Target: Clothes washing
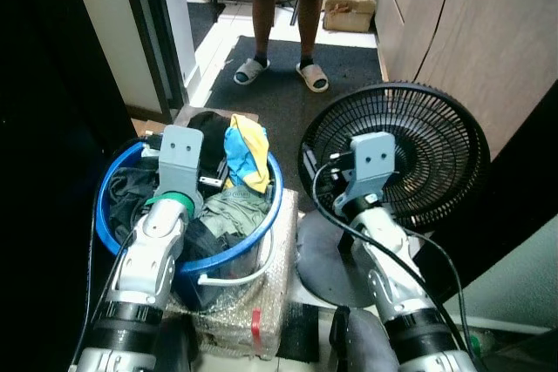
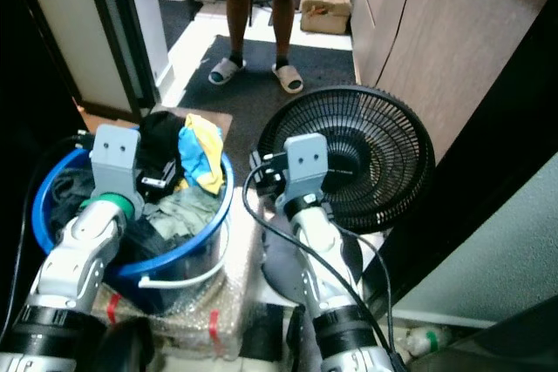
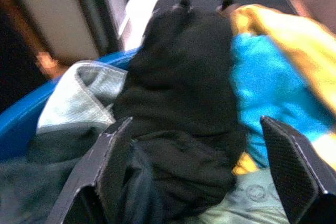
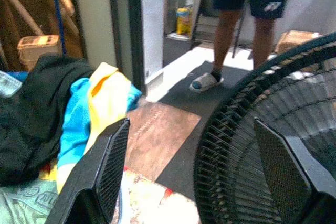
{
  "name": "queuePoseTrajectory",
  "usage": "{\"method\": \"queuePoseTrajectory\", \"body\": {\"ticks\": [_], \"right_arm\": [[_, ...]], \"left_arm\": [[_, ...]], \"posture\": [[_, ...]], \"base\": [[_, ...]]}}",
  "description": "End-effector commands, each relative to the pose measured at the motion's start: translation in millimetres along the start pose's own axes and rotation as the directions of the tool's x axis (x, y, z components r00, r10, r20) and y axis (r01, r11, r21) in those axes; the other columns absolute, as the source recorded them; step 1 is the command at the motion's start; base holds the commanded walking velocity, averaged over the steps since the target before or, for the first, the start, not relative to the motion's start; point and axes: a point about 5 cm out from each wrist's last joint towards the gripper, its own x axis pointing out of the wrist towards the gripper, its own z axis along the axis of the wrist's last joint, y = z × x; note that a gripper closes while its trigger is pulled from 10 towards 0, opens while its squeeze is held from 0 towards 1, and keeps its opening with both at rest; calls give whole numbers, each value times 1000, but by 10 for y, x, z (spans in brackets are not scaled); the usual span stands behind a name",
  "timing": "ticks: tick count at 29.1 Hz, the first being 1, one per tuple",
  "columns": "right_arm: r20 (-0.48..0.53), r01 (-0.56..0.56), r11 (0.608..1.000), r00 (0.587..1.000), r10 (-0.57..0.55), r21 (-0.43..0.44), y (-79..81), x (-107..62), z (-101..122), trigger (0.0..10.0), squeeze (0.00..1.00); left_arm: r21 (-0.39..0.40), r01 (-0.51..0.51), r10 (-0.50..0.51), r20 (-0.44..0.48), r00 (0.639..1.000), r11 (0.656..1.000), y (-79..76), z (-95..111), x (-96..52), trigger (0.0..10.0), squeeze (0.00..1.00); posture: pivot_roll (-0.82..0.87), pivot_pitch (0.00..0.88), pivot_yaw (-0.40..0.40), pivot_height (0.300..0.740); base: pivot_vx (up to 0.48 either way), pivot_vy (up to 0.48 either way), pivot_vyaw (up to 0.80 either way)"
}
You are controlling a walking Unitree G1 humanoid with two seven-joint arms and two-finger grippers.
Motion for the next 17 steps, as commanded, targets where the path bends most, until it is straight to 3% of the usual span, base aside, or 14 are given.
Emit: {"method": "queuePoseTrajectory", "body": {"ticks": [1,2,3,6,13,17], "right_arm": [[-36,-38,999,999,38,-2,81,54,-39,10000,0],[-36,-38,999,999,38,-2,81,54,-39,10000,0],[-65,-70,998,995,70,6,159,83,-79,10000,0],[-77,-84,996,993,85,11,192,74,-107,10000,0],[-79,-89,996,993,90,11,201,67,-113,10000,0],[-106,-116,993,988,113,-26,122,-2,-118,10000,0]], "left_arm": [[-58,-73,69,-70,995,996,122,-44,40,10000,0],[-58,-73,69,-70,995,996,122,-44,40,10000,0],[-80,-146,133,-148,980,986,262,-121,63,10000,0],[-88,-173,154,-191,969,981,338,-183,52,10000,0],[-102,-183,160,-200,967,978,371,-193,42,10000,0],[-153,0,-15,-99,995,988,275,-71,-131,10000,0]], "posture": [[152,95,-31,483],[152,95,-31,483],[162,101,-38,483],[164,109,-42,483],[163,111,-40,483],[160,114,-36,483]], "base": [[0,0,0],[0,0,0],[0,0,0],[0,0,0],[0,0,0],[0,0,0]]}}
